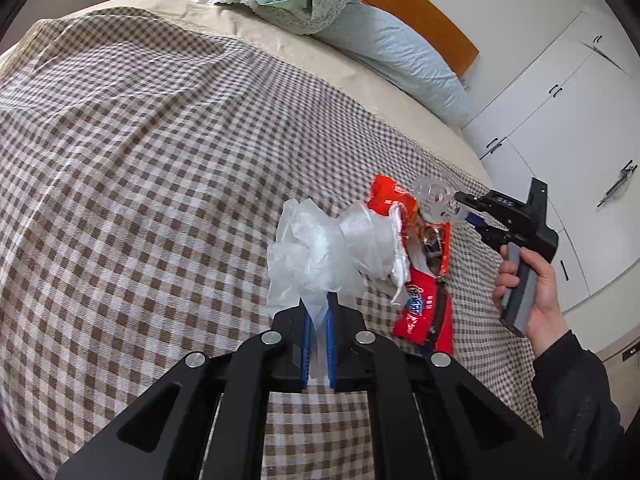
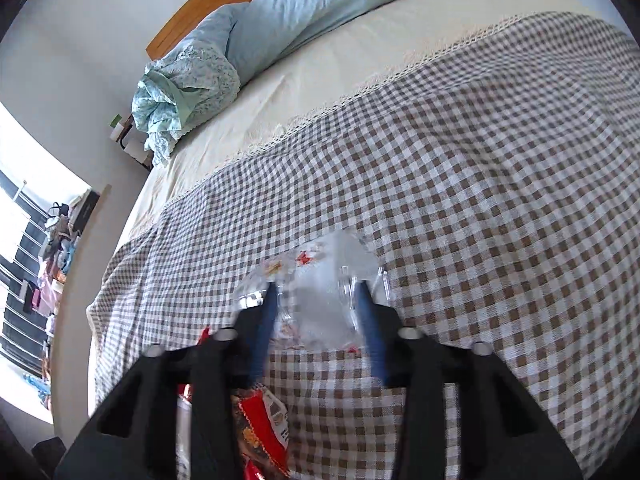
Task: Collect trash
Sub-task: 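Grasp the white plastic bag with the left tool while the right tool grasps the clear plastic cup, then carry the cup and white bag to the green trash bag and open both tools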
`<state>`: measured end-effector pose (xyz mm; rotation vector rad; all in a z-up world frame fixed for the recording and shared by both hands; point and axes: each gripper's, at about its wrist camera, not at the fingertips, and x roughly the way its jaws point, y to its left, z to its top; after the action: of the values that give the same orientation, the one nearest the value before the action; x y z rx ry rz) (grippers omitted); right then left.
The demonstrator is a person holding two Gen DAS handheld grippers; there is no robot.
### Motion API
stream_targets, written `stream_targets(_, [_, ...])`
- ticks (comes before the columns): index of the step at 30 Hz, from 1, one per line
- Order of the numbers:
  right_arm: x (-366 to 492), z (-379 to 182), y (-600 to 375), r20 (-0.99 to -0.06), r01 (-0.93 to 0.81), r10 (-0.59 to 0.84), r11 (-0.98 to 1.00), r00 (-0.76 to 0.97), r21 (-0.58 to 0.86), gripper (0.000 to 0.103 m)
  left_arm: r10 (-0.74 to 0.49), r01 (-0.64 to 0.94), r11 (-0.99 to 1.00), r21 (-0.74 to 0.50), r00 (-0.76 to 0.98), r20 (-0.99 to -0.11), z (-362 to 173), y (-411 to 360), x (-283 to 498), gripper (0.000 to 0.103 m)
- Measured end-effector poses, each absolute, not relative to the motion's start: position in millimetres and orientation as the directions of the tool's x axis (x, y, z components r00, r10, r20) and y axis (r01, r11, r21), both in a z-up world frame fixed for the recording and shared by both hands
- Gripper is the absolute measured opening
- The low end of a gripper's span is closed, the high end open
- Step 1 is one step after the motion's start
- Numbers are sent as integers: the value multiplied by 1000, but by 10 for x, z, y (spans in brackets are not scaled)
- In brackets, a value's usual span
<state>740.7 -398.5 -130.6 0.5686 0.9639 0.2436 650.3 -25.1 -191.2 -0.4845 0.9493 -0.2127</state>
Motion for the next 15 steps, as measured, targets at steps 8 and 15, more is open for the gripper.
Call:
stream_targets(8, [6356, -694, -3892, -632, -79, 395, 880, 667, 468, 3, -434, -2, 846, -534, 580, -689, -1756, -197, 6476, 4])
stream_targets(15, [4434, -59, -4493, -646, 96, 141, 943, 750, 318, 3, -502, 190, 852, -487, 559, -660, -1258, -886, 6040, 4])
